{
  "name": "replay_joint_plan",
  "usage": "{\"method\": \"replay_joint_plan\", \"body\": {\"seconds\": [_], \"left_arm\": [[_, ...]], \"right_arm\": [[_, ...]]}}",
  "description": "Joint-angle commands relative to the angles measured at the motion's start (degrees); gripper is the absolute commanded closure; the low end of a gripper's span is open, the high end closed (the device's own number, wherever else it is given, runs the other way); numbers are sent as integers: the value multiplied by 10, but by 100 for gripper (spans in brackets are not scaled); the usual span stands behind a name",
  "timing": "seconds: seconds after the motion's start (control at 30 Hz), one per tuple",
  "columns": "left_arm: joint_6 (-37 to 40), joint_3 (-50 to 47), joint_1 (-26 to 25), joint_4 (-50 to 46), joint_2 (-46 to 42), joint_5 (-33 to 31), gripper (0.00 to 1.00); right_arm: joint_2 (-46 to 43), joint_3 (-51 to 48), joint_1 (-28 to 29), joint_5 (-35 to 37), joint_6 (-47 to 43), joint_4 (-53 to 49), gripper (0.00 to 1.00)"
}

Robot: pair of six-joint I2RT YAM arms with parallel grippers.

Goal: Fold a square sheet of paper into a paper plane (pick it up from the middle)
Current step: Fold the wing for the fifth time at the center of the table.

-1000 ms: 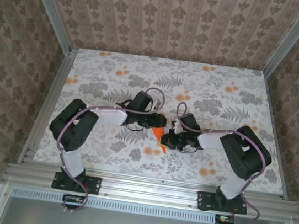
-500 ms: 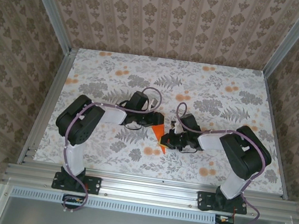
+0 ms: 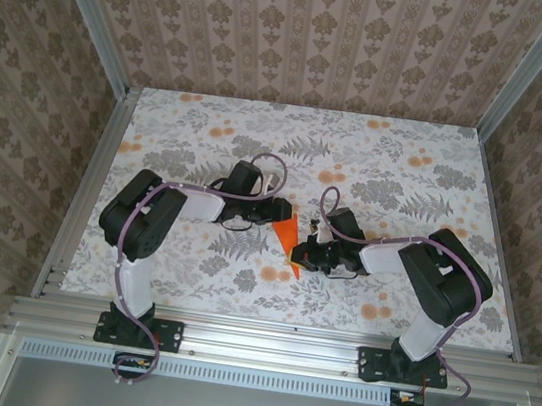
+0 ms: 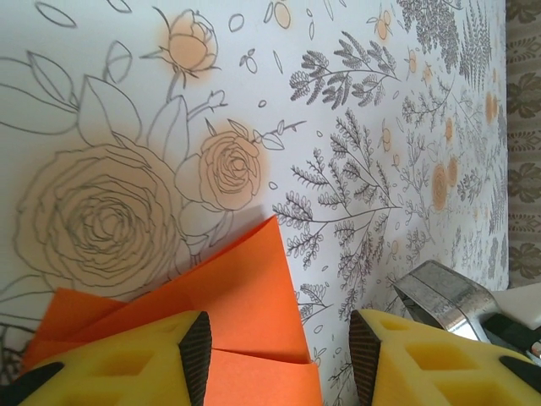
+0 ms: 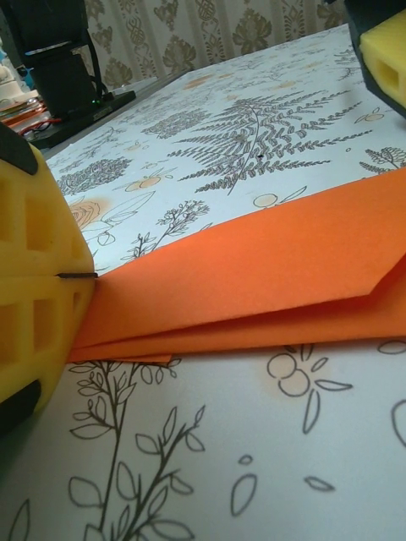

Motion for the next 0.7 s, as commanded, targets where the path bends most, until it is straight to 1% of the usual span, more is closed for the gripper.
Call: {"method": "replay_joint_plan", "body": {"seconds": [0.0, 0.13, 0.3, 0.43, 0.5, 0.6, 0.67], "left_arm": [[44, 5, 17, -17, 19, -9, 50], [59, 19, 31, -16, 32, 5, 50], [65, 34, 63, -33, 20, 20, 50], [84, 54, 72, -81, -3, 20, 49], [83, 54, 88, -89, -18, 25, 49], [77, 48, 83, -110, -50, 23, 49], [72, 37, 79, -133, -77, 6, 49]], "right_arm": [[20, -34, 4, 27, 5, -99, 96], [21, -34, 4, 25, 4, -99, 96], [19, -33, 4, 24, 7, -98, 96], [18, -26, 4, 25, 9, -99, 96], [16, -23, 4, 22, 14, -92, 95], [3, -11, 4, 19, 22, -89, 94], [-13, 4, 4, 18, 23, -95, 91]]}}
